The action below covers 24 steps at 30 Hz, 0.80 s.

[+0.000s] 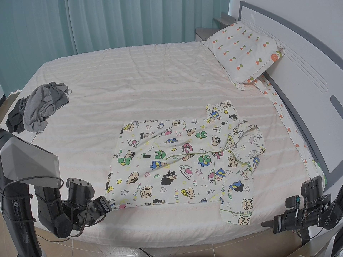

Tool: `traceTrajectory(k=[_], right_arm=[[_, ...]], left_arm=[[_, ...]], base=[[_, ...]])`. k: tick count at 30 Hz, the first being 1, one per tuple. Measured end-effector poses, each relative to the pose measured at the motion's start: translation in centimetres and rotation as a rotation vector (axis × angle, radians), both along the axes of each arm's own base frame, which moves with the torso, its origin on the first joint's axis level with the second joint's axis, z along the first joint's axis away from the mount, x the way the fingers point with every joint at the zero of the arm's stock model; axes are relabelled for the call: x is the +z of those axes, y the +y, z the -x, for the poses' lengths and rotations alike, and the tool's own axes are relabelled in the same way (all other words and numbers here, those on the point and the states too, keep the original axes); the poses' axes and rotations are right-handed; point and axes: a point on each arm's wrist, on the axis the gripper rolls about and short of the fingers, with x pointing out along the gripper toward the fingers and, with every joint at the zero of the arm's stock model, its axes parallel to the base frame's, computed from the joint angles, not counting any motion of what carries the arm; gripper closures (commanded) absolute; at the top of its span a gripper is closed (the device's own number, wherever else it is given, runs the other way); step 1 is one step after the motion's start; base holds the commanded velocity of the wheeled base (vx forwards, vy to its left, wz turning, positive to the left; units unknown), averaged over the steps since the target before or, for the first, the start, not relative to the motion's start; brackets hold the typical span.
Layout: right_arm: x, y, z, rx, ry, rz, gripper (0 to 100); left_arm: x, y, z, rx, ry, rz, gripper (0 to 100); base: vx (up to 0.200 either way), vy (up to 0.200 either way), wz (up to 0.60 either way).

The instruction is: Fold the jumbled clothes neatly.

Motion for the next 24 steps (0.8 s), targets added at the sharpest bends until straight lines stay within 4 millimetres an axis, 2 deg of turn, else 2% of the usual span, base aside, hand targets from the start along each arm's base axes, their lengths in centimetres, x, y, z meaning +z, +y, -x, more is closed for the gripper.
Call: traceTrajectory(k=[5,11,12,16,24], right_arm=[[-0.2,0.0,-0.1,0.001,0.012,0.001,100],[-0.3,-0.3,-0.6,-0.007,-0.009,-0.026,100],[-0.4,-0.3,-0.7,-0.007,-0.010,-0.034,0],[-0.6,-0.5,-1.2,-0.004,-0.029,-0.067,0],[-1.5,-0.7,-3.9,0.013,-0.125,-0.133,0]], left_arm=[[-0.1,0.3,0.6,-0.009,0.018,-0.021,100],[0.2,0.3,0.1,-0.003,-0.017,-0.014,100],[0.2,0.3,0.1,-0.004,-0.024,-0.013,100],[0.4,0.2,0.0,-0.008,-0.037,-0.008,100],[0.4,0.1,0.0,-0.010,-0.042,-0.006,100]], base=[[0.000,0.000,0.00],[0.000,0.000,0.00],[0.000,0.000,0.00],[0.000,0.000,0.00],[0.000,0.000,0.00]])
